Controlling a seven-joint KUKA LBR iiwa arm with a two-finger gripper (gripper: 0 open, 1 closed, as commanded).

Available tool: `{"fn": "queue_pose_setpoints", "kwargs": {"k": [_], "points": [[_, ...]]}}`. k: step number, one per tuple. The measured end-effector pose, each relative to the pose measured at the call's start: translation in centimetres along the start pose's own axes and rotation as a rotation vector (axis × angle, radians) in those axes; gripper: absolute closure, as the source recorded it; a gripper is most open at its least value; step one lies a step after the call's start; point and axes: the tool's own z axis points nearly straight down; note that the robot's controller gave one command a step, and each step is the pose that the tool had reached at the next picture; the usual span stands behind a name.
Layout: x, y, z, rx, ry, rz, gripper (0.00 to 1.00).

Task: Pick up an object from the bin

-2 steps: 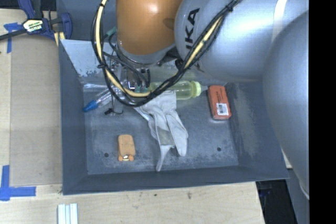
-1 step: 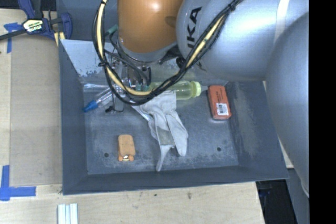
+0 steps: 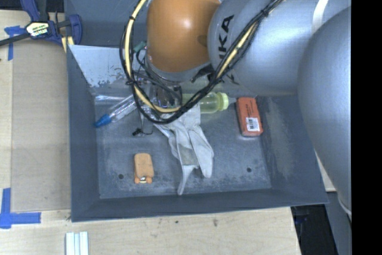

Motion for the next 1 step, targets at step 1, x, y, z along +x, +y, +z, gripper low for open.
{"fn": "queue_pose_setpoints", "kwargs": {"k": [1], "points": [[2.49,-2.68,6.86,0.002,0.003,-0.005,0.00]]}}
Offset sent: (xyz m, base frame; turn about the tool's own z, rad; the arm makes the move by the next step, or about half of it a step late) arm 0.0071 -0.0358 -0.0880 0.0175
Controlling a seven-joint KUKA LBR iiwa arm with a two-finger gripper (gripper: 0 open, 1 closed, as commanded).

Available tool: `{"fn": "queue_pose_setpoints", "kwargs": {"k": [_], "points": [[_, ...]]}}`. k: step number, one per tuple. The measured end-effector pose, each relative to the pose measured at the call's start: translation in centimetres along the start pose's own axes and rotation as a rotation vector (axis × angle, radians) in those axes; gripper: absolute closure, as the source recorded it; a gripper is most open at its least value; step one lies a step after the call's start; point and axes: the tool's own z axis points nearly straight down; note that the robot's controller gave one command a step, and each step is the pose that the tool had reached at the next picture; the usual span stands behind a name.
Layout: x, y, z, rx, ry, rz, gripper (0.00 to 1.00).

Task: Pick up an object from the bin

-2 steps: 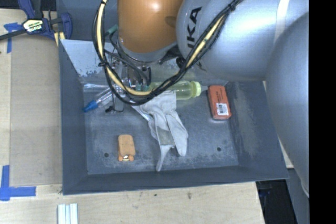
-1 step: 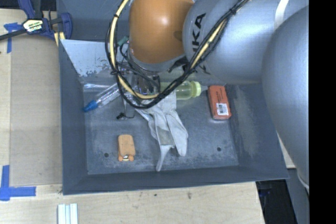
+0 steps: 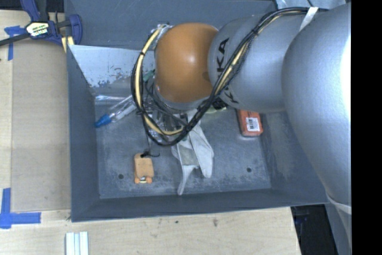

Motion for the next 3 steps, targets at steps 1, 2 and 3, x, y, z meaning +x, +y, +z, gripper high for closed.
{"fn": "queue_pose_setpoints", "kwargs": {"k": [1,2,3], "points": [[-1.1,-0.5,1.9,0.001,0.006,0.013,0.00],[2.7,-2.1,3.3,0.000,-0.003,0.080,0.00],[5.6,-2.1,4.4,0.002,0.005,-0.003,0.00]]}}
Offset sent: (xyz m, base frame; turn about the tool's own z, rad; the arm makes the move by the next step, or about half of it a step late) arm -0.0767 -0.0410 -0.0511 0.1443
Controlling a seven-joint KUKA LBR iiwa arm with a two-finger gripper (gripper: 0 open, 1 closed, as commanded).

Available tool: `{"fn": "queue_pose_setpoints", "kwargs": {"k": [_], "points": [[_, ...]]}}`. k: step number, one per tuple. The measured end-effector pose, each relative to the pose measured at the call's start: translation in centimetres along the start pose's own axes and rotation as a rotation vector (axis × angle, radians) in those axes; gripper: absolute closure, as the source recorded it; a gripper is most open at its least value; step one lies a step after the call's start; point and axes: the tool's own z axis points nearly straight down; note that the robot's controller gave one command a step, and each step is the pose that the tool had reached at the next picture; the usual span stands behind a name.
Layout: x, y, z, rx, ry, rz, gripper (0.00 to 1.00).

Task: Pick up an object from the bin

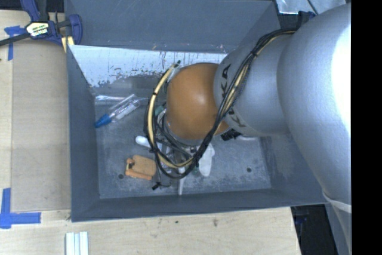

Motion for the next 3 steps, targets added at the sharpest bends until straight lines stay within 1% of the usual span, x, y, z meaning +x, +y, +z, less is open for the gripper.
{"fn": "queue_pose_setpoints", "kwargs": {"k": [1,2,3], "points": [[2.7,5.3,0.0,-0.003,-0.001,-0.146,1.00],[2.7,5.3,0.0,-0.003,-0.001,-0.146,1.00],[0.7,5.2,-15.4,-0.002,-0.004,-0.172,1.00]]}}
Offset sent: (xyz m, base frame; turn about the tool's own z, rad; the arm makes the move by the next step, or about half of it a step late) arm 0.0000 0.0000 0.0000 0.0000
